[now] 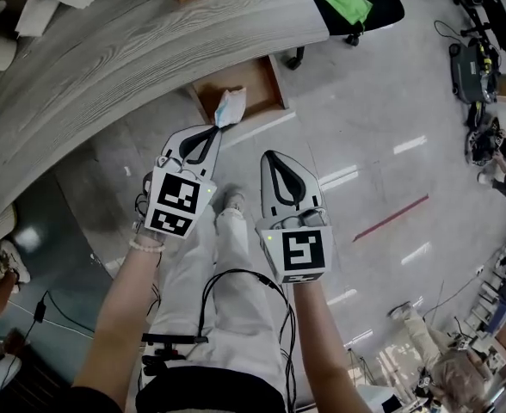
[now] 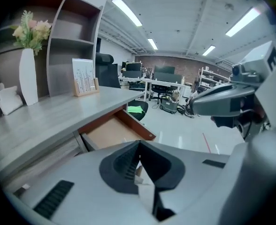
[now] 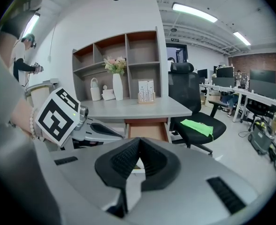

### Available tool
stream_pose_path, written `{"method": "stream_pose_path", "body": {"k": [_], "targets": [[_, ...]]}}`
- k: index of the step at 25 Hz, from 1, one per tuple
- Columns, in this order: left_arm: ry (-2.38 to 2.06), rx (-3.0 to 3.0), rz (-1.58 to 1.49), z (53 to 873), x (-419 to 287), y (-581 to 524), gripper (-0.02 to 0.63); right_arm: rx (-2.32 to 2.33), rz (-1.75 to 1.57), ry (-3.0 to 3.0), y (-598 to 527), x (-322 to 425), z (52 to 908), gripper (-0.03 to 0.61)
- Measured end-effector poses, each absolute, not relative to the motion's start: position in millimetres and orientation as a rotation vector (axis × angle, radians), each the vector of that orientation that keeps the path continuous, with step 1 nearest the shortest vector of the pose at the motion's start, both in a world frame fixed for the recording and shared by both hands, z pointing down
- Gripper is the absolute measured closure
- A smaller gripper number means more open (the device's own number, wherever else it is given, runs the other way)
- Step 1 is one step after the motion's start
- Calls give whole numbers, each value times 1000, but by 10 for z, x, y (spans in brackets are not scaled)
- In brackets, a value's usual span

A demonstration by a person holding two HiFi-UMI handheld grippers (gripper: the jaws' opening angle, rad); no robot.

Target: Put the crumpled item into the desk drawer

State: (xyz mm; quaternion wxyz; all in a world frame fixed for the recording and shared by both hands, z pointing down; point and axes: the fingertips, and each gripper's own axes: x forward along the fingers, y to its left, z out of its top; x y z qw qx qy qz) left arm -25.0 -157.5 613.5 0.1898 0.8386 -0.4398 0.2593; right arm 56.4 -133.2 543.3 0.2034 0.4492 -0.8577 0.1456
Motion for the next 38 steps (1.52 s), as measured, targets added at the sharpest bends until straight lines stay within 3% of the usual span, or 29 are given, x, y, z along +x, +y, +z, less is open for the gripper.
{"method": "stream_pose_path", "body": {"k": [24,38], "targets": [[-1267,2501,589,4247,-345,-1246,603,1326,352,-2427,-1143,604,4131,575],[-1349,2604,509,3326,-481,-1068,603,1318,161,-2547,-1080,432,3301,575]]}}
